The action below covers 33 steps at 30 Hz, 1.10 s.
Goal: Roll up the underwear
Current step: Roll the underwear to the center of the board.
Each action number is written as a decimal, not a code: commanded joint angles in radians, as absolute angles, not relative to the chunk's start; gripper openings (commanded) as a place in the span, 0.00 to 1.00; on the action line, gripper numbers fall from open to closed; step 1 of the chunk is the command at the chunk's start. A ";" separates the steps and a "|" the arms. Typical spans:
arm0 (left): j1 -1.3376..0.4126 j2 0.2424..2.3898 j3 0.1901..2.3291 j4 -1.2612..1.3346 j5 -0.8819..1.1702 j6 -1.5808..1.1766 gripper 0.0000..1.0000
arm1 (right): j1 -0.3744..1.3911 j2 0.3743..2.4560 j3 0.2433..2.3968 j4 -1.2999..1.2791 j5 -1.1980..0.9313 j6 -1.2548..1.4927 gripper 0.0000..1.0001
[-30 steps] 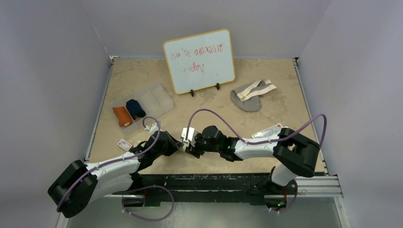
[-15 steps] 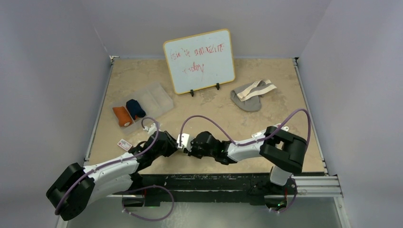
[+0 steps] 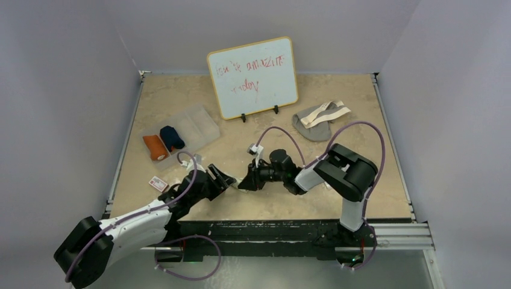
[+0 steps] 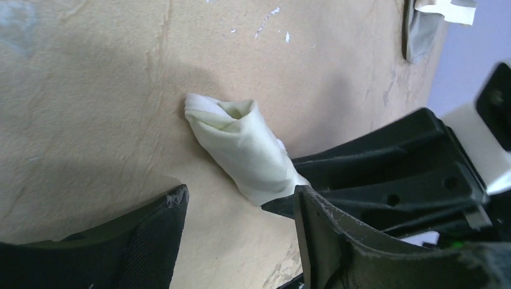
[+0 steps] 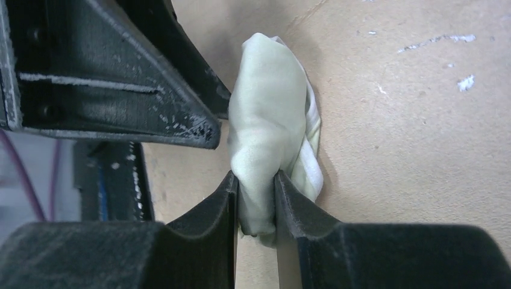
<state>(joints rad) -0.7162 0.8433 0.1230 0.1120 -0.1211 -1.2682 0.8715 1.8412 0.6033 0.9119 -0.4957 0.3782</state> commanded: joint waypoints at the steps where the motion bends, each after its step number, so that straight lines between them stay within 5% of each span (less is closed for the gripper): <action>1: -0.719 0.934 0.115 0.228 -0.072 -1.243 0.63 | 0.819 1.975 0.532 1.132 -0.651 0.678 0.23; 11: -0.719 1.031 0.078 0.348 -0.172 -1.350 0.62 | 0.801 2.005 0.516 1.220 -0.715 0.700 0.25; 19: -0.720 1.179 0.112 0.348 -0.136 -1.319 0.26 | 0.801 1.987 0.532 1.204 -0.749 0.666 0.34; 25: -0.720 1.227 0.139 0.334 -0.106 -1.298 0.13 | 0.801 1.800 0.573 0.859 -0.652 0.448 0.61; 33: -0.719 1.162 0.176 0.219 -0.131 -1.298 0.11 | 0.887 1.573 0.713 0.340 -0.292 0.016 0.65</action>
<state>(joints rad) -0.7158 1.1759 0.1627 0.3847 -0.1123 -1.3418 0.8200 1.6409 0.6395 0.6258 -0.5014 0.2790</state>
